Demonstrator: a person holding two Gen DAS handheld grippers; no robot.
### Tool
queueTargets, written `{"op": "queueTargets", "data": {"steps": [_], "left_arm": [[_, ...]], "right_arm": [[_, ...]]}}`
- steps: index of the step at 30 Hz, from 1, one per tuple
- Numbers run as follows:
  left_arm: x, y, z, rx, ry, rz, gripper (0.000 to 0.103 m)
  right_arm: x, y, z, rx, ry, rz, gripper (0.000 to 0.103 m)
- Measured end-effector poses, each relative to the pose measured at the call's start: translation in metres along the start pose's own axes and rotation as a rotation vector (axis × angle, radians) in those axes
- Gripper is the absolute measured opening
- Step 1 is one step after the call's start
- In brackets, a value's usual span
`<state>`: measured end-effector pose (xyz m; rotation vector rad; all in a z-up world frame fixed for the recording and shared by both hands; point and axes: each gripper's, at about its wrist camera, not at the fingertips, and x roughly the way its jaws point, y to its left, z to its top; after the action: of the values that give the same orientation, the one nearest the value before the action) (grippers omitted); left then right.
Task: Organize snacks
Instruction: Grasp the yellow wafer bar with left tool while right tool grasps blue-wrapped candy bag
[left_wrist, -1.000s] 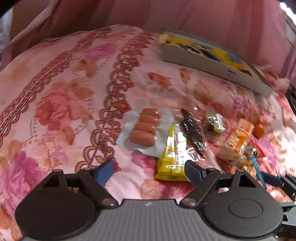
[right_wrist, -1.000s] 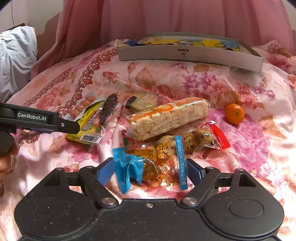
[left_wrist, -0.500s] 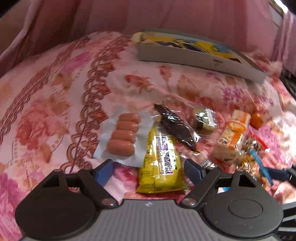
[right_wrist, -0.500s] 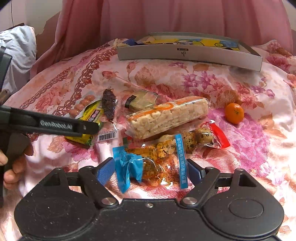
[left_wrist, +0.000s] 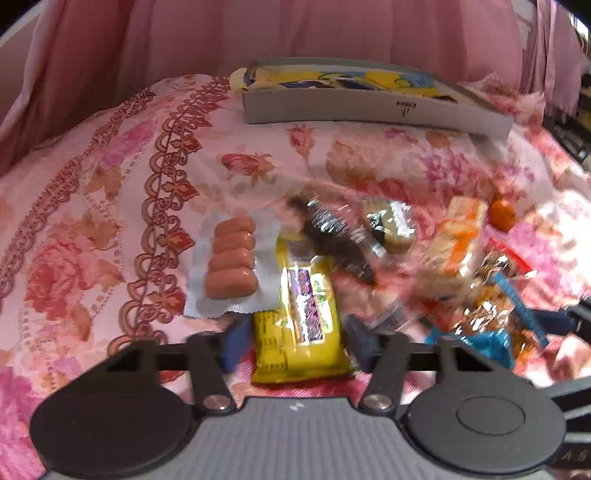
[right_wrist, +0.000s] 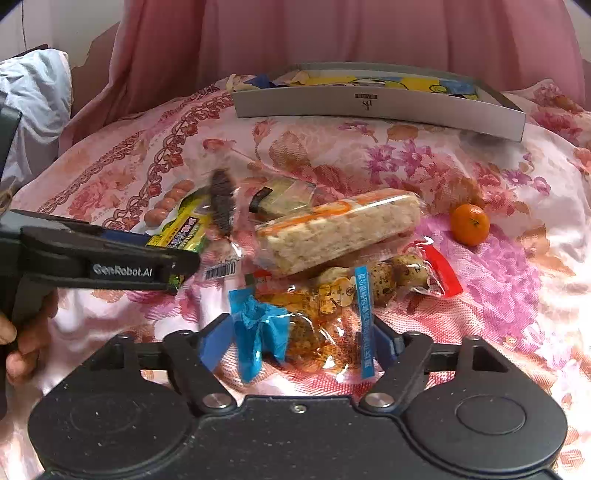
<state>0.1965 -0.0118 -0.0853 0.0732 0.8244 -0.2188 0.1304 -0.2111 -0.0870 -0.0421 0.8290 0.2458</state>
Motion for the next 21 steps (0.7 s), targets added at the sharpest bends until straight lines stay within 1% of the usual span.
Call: {"op": "queueTargets", "data": {"steps": [2,5,9,11,12,14,18,21], "left_arm": [[-0.002,-0.001,-0.002,0.013,0.002,0.005,0.051],[-0.008,0.000,-0.005,-0.017,0.021,-0.010,0.052],[-0.023,-0.002,-0.014,-0.043,0.052,-0.039,0.052],[-0.026,-0.007,-0.017,-0.017,0.051,-0.037,0.052],[-0.025,-0.009,-0.016,-0.004,0.050,-0.030,0.052],[-0.021,-0.010,-0.013,0.002,0.052,-0.023,0.057],[-0.010,-0.011,-0.007,0.001,0.032,-0.019,0.058],[-0.009,-0.013,-0.007,0.027,0.027,-0.017,0.057]], "right_arm": [[-0.001,0.003,0.000,-0.016,-0.004,-0.006,0.070],[-0.004,0.005,-0.001,-0.033,-0.013,-0.008,0.067],[-0.008,0.002,0.000,-0.010,-0.012,0.000,0.064],[-0.009,0.000,0.001,0.001,-0.011,0.003,0.065],[-0.009,-0.001,0.001,0.008,-0.010,0.006,0.067],[-0.007,-0.003,0.000,0.019,-0.008,0.006,0.070],[-0.004,-0.009,0.000,0.047,-0.005,0.017,0.072],[-0.004,-0.009,0.000,0.060,-0.001,0.034,0.065]]}}
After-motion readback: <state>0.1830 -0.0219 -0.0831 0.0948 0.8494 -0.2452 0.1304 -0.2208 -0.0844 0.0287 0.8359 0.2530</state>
